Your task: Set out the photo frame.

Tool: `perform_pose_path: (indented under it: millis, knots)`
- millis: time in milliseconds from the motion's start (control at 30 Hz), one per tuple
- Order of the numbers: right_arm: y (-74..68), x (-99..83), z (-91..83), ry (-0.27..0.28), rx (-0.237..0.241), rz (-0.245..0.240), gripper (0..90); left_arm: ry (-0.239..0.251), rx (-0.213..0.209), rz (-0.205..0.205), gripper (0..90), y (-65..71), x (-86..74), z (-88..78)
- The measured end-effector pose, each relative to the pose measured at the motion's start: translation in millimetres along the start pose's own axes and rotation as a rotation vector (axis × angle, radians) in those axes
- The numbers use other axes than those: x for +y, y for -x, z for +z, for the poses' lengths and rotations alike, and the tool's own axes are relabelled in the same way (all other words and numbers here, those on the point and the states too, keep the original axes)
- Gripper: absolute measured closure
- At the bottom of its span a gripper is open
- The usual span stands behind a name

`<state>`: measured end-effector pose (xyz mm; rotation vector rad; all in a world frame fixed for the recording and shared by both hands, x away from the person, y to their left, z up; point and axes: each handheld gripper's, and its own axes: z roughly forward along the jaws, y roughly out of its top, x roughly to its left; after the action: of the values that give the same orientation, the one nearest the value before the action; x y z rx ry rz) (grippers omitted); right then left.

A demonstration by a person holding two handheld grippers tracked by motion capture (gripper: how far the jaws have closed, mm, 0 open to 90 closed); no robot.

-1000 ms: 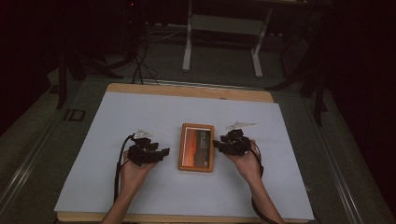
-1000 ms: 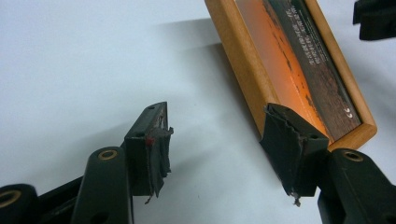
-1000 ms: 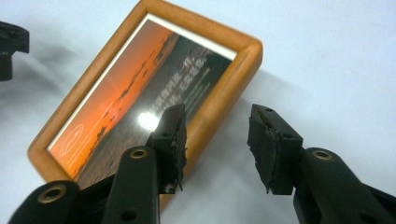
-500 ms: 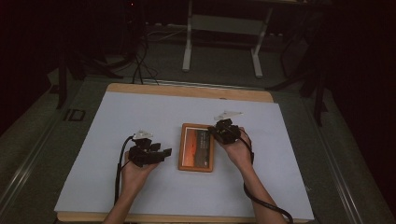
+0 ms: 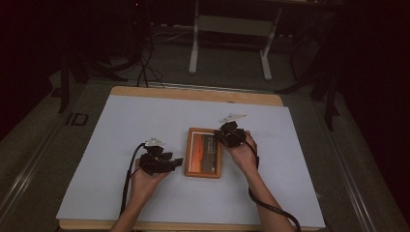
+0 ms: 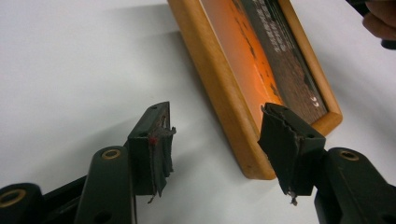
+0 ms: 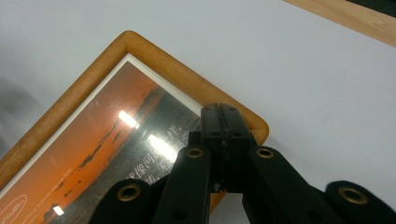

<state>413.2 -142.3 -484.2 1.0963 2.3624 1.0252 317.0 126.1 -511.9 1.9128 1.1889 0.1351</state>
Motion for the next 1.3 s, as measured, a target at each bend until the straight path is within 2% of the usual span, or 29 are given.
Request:
perform_pose_path:
  millis: [100,267,533,667,867,1133,1300]
  knots:
    - [0.6,0.5,0.6,0.001,0.000,0.000,89.7,-0.014,-0.009,0.013,44.3,2.4,-0.7,3.1]
    - [1.7,0.3,0.8,0.001,0.003,-0.002,89.7,-0.020,-0.028,0.008,44.1,5.2,-1.1,6.1]
    - [9.2,-3.1,1.7,-0.007,-0.005,0.020,89.7,0.002,-0.056,-0.015,40.8,7.0,0.2,4.4]
    - [10.7,-4.1,1.9,-0.009,-0.003,0.026,89.7,0.010,-0.073,-0.006,39.6,10.2,2.1,2.7]
    - [11.3,-4.3,2.0,-0.007,0.000,0.033,89.7,0.017,-0.076,0.008,37.1,14.7,4.3,0.2]
    - [19.1,-11.1,5.0,-0.019,-0.016,0.064,89.7,0.032,-0.057,0.014,35.5,15.2,5.8,-3.1]
    - [24.8,-16.7,7.9,-0.038,-0.020,0.085,89.7,0.030,-0.072,0.016,35.0,18.2,6.4,-2.2]
